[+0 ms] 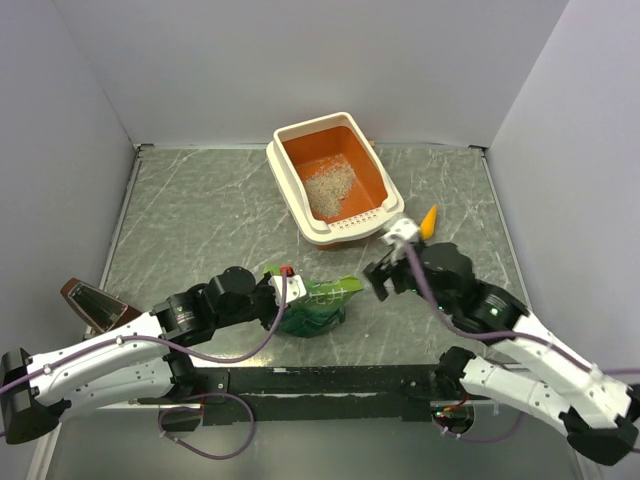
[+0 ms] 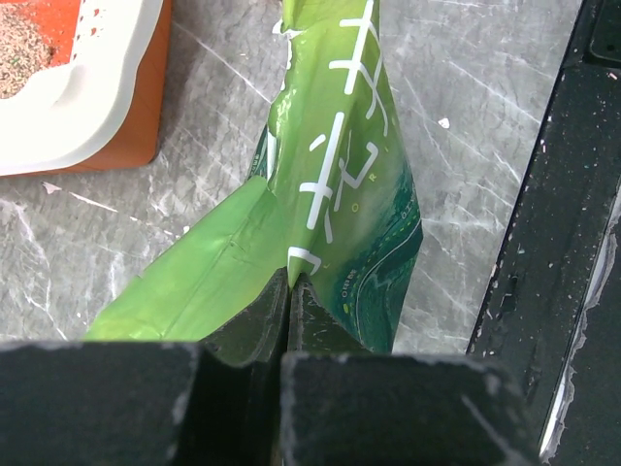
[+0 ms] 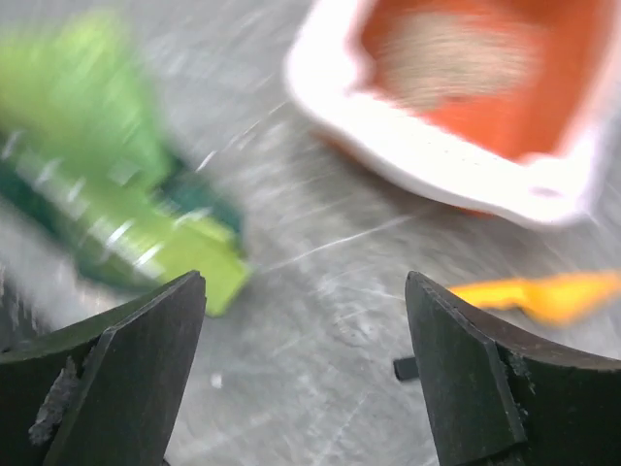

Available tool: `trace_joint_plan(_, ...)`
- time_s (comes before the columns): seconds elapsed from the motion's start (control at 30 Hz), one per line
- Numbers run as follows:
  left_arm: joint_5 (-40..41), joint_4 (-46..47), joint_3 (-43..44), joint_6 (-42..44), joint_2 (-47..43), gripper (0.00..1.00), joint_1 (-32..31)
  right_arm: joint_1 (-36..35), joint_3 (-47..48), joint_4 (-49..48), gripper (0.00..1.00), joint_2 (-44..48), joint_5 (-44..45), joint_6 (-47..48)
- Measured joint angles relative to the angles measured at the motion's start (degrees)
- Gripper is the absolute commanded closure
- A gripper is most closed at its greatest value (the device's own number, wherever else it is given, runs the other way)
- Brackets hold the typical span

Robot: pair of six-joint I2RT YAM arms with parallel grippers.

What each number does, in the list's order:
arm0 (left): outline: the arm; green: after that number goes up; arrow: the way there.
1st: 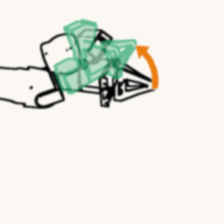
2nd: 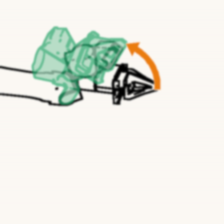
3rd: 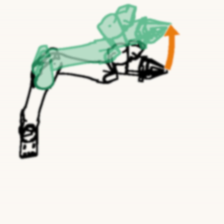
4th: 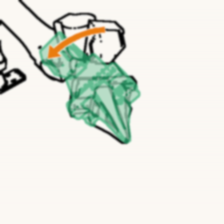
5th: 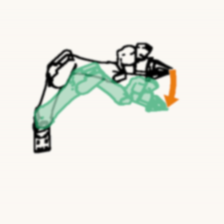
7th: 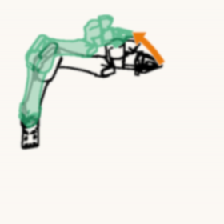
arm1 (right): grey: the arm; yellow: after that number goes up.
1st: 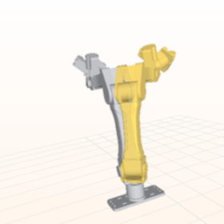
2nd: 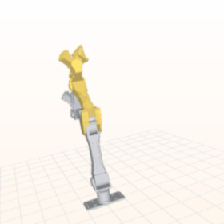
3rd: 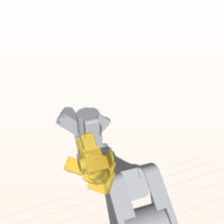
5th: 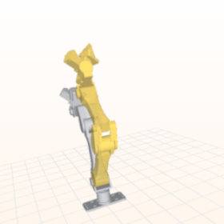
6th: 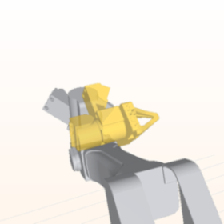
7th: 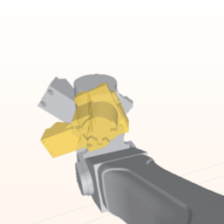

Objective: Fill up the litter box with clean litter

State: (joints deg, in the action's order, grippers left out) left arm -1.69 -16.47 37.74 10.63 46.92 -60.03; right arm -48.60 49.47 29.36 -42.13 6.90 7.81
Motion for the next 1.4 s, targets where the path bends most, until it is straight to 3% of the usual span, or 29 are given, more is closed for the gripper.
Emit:
trace_joint_plan(0.1,0.0,0.2,-0.2,0.0,-0.3,0.99,0.0,3.5,0.4,0.7,0.23,2.8,8.1,-7.0)
trace_joint_plan(0.23,0.0,0.3,-0.2,0.0,-0.3,0.99,0.0,13.1,3.0,4.9,0.28,-2.0,11.8,-17.9)
trace_joint_plan(0.4,0.0,0.3,-0.2,-0.5,-0.3,0.99,0.0,22.8,-1.9,5.9,0.34,-6.8,10.3,-32.0)
trace_joint_plan(0.63,0.0,0.3,-0.2,-1.3,-0.3,0.99,0.0,35.8,-12.5,5.2,0.39,-5.6,5.2,-44.7)
trace_joint_plan(0.77,0.0,0.3,-0.2,-1.5,-0.3,0.99,0.0,42.7,-18.4,2.0,0.49,-5.7,1.2,-48.2)
trace_joint_plan(0.9,0.0,0.3,-0.2,-1.6,-0.3,0.99,0.0,47.2,-23.9,-3.4,0.50,-5.7,-2.8,-49.3)
trace_joint_plan(1.13,-0.2,0.3,-0.2,-1.9,-0.2,0.99,0.0,51.3,-28.3,-11.8,0.50,-7.2,-5.2,-49.8)
trace_joint_plan(1.4,-0.4,0.7,-0.2,-2.4,0.2,0.99,0.0,52.0,-28.5,-20.6,0.57,-13.1,-7.6,-49.8)
